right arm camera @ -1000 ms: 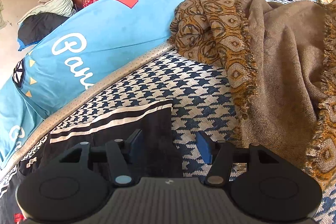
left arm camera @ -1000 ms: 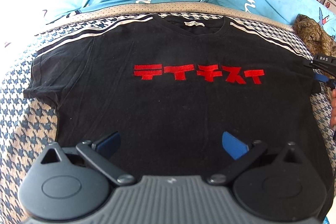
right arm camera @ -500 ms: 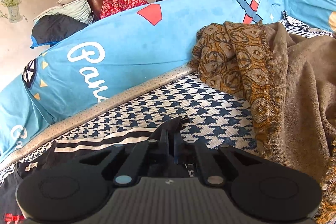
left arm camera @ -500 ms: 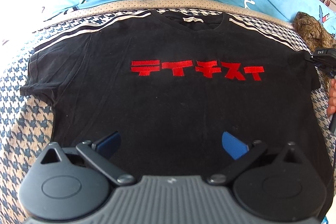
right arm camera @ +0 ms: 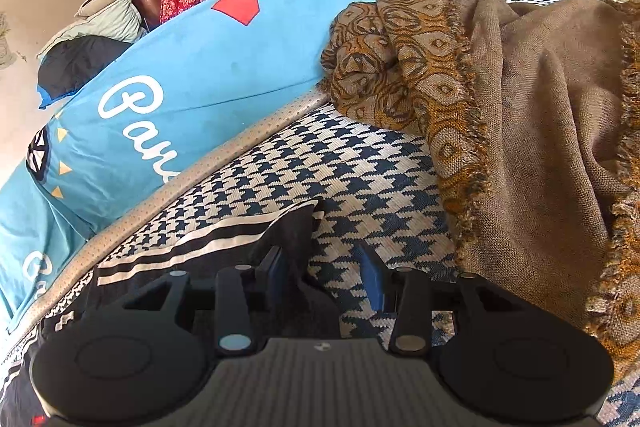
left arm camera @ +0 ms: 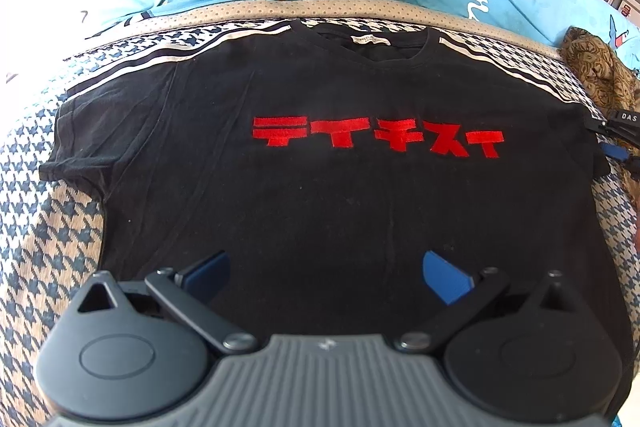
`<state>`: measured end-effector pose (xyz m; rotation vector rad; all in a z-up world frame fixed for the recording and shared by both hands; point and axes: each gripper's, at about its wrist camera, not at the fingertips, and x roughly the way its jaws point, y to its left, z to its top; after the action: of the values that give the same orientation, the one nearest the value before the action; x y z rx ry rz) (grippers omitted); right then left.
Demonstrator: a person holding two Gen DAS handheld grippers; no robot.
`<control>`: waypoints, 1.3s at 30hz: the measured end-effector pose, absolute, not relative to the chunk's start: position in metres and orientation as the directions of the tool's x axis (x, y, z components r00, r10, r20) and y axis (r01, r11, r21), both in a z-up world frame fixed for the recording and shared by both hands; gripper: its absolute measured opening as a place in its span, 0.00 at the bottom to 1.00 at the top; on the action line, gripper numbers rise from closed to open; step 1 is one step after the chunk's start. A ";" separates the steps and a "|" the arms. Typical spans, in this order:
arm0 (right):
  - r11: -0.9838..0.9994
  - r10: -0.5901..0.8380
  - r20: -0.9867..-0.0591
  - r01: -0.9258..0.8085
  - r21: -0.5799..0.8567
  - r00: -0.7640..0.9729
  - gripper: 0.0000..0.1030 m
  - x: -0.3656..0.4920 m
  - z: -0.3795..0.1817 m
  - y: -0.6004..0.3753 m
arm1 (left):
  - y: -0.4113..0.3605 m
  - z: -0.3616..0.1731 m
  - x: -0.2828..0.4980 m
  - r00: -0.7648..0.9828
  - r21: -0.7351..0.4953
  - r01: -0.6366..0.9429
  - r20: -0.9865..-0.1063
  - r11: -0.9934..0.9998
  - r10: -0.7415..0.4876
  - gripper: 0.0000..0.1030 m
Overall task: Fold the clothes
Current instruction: 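Grasp the T-shirt's side edge with the right gripper and lift it, then fold the held side edge over the shirt's middle with the right gripper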
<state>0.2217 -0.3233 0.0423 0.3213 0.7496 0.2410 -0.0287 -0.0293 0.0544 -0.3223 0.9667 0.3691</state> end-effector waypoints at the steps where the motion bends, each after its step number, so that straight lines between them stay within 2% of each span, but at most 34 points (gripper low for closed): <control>1: 0.921 0.335 -0.628 -0.105 0.374 0.702 0.39 0.220 0.042 -0.325 | -0.030 0.055 -0.029 0.516 -0.101 -0.442 -0.841 0.891 0.161 1.00; 14: 0.936 0.330 -0.622 -0.160 0.314 0.710 0.39 0.207 0.035 -0.313 | -0.032 0.056 -0.030 0.515 -0.093 -0.439 -0.841 0.894 0.166 1.00; 22: 0.936 0.335 -0.613 -0.176 0.305 0.716 0.12 0.208 0.033 -0.304 | -0.032 0.055 -0.030 0.511 -0.088 -0.441 -0.843 0.893 0.169 1.00; 27: 0.945 0.312 -0.601 -0.178 0.274 0.736 0.08 0.204 0.041 -0.294 | -0.028 0.057 -0.032 0.512 -0.096 -0.454 -0.842 0.886 0.170 1.00; 32: 0.949 0.313 -0.552 -0.268 0.164 0.773 0.08 0.190 0.058 -0.265 | -0.026 0.058 -0.034 0.511 -0.098 -0.461 -0.842 0.882 0.174 1.00; 39: 0.854 0.425 -0.483 -0.515 -0.065 0.766 0.07 0.142 0.070 -0.191 | -0.021 0.059 -0.036 0.512 -0.099 -0.482 -0.839 0.871 0.187 1.00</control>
<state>0.1416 -0.1911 0.0698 -0.1986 0.4748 0.5146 -0.0360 -0.0208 0.0595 -0.3413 0.9543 0.4120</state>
